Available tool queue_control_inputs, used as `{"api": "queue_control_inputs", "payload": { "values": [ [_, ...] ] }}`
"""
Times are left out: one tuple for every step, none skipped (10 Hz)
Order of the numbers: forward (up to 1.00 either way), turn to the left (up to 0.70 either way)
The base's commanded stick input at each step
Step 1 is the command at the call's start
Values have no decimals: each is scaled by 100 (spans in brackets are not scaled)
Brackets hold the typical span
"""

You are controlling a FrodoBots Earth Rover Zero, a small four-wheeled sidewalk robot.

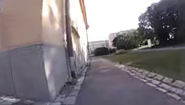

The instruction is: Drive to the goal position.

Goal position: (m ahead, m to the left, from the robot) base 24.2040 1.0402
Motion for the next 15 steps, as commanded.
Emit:
{"api": "queue_control_inputs", "payload": {
  "values": [
    [60,0],
    [60,0],
    [60,0],
    [60,0],
    [60,0],
    [60,0],
    [60,0],
    [60,0],
    [60,0],
    [60,0],
    [60,0],
    [60,0],
    [60,0],
    [60,0],
    [60,0]
  ]
}}
